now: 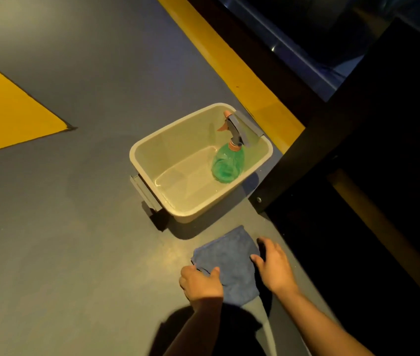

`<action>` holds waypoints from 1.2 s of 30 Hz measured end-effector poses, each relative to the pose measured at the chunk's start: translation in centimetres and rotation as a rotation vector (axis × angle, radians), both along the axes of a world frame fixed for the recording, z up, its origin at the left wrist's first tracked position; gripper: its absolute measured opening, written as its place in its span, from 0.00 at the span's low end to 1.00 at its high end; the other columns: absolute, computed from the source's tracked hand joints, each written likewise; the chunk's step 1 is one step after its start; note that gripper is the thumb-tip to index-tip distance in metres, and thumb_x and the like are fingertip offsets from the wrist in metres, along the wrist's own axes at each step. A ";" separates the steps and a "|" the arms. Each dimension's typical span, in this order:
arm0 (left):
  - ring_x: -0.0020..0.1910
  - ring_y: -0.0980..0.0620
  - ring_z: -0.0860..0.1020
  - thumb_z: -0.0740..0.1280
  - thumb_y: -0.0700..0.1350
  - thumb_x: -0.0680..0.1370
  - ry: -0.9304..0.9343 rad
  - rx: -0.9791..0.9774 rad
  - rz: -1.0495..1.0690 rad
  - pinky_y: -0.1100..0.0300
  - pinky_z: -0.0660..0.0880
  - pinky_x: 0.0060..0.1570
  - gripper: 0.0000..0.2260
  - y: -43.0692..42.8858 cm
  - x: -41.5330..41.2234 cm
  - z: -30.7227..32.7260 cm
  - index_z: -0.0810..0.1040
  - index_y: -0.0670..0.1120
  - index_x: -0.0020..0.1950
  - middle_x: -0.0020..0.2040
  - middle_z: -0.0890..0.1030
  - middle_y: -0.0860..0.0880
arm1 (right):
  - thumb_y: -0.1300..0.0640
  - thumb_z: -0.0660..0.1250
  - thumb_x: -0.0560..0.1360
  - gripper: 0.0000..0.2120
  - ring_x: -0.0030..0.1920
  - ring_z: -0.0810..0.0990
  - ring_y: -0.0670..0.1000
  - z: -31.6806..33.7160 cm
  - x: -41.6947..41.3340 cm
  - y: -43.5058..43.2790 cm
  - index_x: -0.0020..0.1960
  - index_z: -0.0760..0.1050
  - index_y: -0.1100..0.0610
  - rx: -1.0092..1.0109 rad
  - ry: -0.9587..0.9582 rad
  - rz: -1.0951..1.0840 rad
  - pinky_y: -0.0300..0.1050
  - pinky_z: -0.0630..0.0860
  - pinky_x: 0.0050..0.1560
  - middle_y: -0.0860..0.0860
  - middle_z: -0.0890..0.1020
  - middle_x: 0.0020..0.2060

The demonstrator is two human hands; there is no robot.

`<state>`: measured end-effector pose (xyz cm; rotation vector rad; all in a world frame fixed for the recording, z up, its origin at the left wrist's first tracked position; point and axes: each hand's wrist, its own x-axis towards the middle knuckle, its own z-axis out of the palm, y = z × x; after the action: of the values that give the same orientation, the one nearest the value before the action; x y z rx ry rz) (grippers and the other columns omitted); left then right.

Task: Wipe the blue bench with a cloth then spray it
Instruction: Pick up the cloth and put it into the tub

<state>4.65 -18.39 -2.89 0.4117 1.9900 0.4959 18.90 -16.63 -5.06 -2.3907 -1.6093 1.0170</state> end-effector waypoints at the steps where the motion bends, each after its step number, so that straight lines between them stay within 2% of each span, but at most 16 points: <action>1: 0.65 0.35 0.67 0.71 0.39 0.72 -0.015 -0.058 0.010 0.49 0.64 0.61 0.24 0.0 0.2 0.0 0.66 0.29 0.62 0.63 0.69 0.31 | 0.56 0.64 0.76 0.23 0.65 0.71 0.58 0.0 -0.1 0.2 0.70 0.64 0.58 -0.021 -0.013 -0.063 0.49 0.69 0.63 0.59 0.72 0.66; 5: 0.62 0.34 0.73 0.70 0.40 0.73 -0.187 -0.142 0.092 0.49 0.70 0.58 0.24 0.7 0.5 -0.8 0.67 0.29 0.64 0.64 0.73 0.31 | 0.58 0.68 0.74 0.22 0.60 0.75 0.60 -0.2 0.1 1.3 0.65 0.68 0.61 -0.144 0.061 -0.238 0.49 0.72 0.57 0.61 0.76 0.60; 8: 0.56 0.37 0.78 0.71 0.40 0.73 -0.320 -0.114 0.036 0.49 0.75 0.57 0.15 1.1 0.4 -1.5 0.76 0.33 0.56 0.58 0.79 0.35 | 0.60 0.68 0.73 0.04 0.48 0.78 0.56 0.5 -0.4 1.5 0.45 0.73 0.55 -0.184 0.131 -0.211 0.47 0.74 0.49 0.58 0.79 0.45; 10: 0.54 0.39 0.79 0.69 0.41 0.73 -0.293 -0.052 -0.109 0.50 0.75 0.56 0.05 1.2 0.6 -1.1 0.78 0.41 0.46 0.53 0.81 0.38 | 0.62 0.66 0.73 0.10 0.43 0.76 0.53 1.0 -0.8 1.4 0.37 0.69 0.52 -0.154 0.154 -0.161 0.43 0.71 0.42 0.55 0.78 0.41; 12: 0.54 0.40 0.79 0.66 0.43 0.75 -0.207 0.008 -0.280 0.56 0.74 0.52 0.03 1.2 0.9 -0.5 0.74 0.45 0.45 0.51 0.81 0.40 | 0.63 0.64 0.74 0.08 0.41 0.75 0.52 2.4 -1.4 1.1 0.39 0.70 0.53 -0.103 0.136 -0.124 0.40 0.68 0.39 0.53 0.78 0.40; 15: 0.57 0.42 0.78 0.64 0.46 0.76 -0.074 0.110 -0.511 0.59 0.72 0.53 0.13 1.0 1.1 2.3 0.71 0.43 0.58 0.56 0.79 0.42 | 0.60 0.63 0.75 0.05 0.40 0.77 0.55 5.8 -2.5 0.1 0.42 0.70 0.53 0.010 0.010 -0.037 0.43 0.68 0.37 0.52 0.78 0.37; 17: 0.57 0.45 0.78 0.64 0.48 0.76 -0.050 0.208 -0.569 0.59 0.72 0.54 0.16 1.0 0.5 6.0 0.70 0.44 0.61 0.57 0.79 0.43 | 0.57 0.63 0.76 0.03 0.42 0.79 0.54 9.4 -3.2 -0.5 0.45 0.70 0.50 0.140 -0.057 0.037 0.46 0.72 0.39 0.50 0.79 0.38; 19: 0.55 0.48 0.79 0.67 0.48 0.75 -0.029 0.400 -0.554 0.63 0.72 0.52 0.16 1.2 -0.7 10.2 0.70 0.45 0.60 0.56 0.80 0.45 | 0.56 0.64 0.76 0.05 0.40 0.80 0.51 13.5 -3.8 -0.5 0.49 0.69 0.48 0.317 -0.021 0.086 0.45 0.74 0.40 0.46 0.78 0.39; 21: 0.50 0.50 0.80 0.70 0.48 0.73 0.020 0.631 -0.453 0.67 0.71 0.45 0.15 2.3 -2.0 13.7 0.71 0.47 0.56 0.50 0.81 0.47 | 0.57 0.65 0.76 0.11 0.34 0.77 0.45 17.2 -4.5 0.6 0.50 0.65 0.44 0.502 0.093 0.110 0.35 0.69 0.34 0.40 0.75 0.38; 23: 0.41 0.56 0.78 0.71 0.48 0.72 0.070 0.786 -0.347 0.70 0.71 0.38 0.14 4.6 -3.2 15.5 0.70 0.50 0.53 0.42 0.79 0.52 | 0.59 0.64 0.76 0.14 0.34 0.73 0.38 19.3 -5.4 3.2 0.49 0.61 0.44 0.632 0.154 0.141 0.28 0.68 0.35 0.39 0.73 0.37; 25: 0.35 0.64 0.73 0.71 0.46 0.73 0.097 0.874 -0.246 0.75 0.69 0.35 0.16 7.7 -4.2 16.0 0.68 0.50 0.56 0.38 0.73 0.59 | 0.62 0.62 0.76 0.10 0.36 0.73 0.42 19.4 -6.7 6.7 0.47 0.64 0.49 0.654 0.132 0.191 0.31 0.69 0.37 0.47 0.75 0.39; 26: 0.35 0.64 0.71 0.70 0.45 0.73 0.114 0.891 -0.214 0.75 0.69 0.33 0.19 9.4 -4.6 15.8 0.67 0.49 0.61 0.39 0.71 0.60 | 0.64 0.60 0.76 0.07 0.38 0.74 0.48 18.8 -7.3 8.8 0.47 0.67 0.52 0.650 0.111 0.218 0.37 0.71 0.39 0.51 0.76 0.41; 28: 0.36 0.60 0.70 0.68 0.43 0.76 0.142 0.855 -0.243 0.70 0.67 0.36 0.26 12.6 -5.2 14.4 0.61 0.49 0.70 0.45 0.71 0.56 | 0.67 0.58 0.75 0.07 0.44 0.76 0.55 16.7 -8.2 12.6 0.49 0.71 0.57 0.588 0.098 0.262 0.49 0.73 0.46 0.56 0.78 0.45; 31: 0.41 0.53 0.71 0.60 0.39 0.79 0.132 0.698 -0.340 0.60 0.67 0.37 0.28 15.7 -5.7 10.7 0.53 0.52 0.75 0.50 0.70 0.48 | 0.68 0.59 0.74 0.13 0.53 0.77 0.61 13.5 -9.1 16.2 0.56 0.74 0.61 0.385 0.028 0.362 0.51 0.73 0.53 0.61 0.80 0.52; 34: 0.42 0.49 0.69 0.55 0.39 0.80 0.122 0.510 -0.353 0.60 0.65 0.34 0.21 16.8 -5.7 7.4 0.59 0.53 0.72 0.57 0.74 0.40 | 0.67 0.60 0.74 0.18 0.59 0.76 0.63 11.0 -10.1 17.0 0.63 0.72 0.61 0.150 -0.056 0.487 0.50 0.72 0.56 0.63 0.78 0.57; 36: 0.48 0.43 0.73 0.56 0.38 0.79 0.140 0.380 -0.431 0.57 0.68 0.39 0.17 17.5 -5.9 6.1 0.65 0.48 0.68 0.61 0.73 0.37 | 0.67 0.59 0.75 0.19 0.58 0.76 0.63 9.7 -10.8 17.1 0.66 0.69 0.60 0.030 -0.118 0.580 0.52 0.73 0.56 0.63 0.78 0.58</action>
<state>-1.23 -0.85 3.20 1.1095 1.8619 0.5783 8.09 0.50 4.69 -2.0306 -2.4198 0.9122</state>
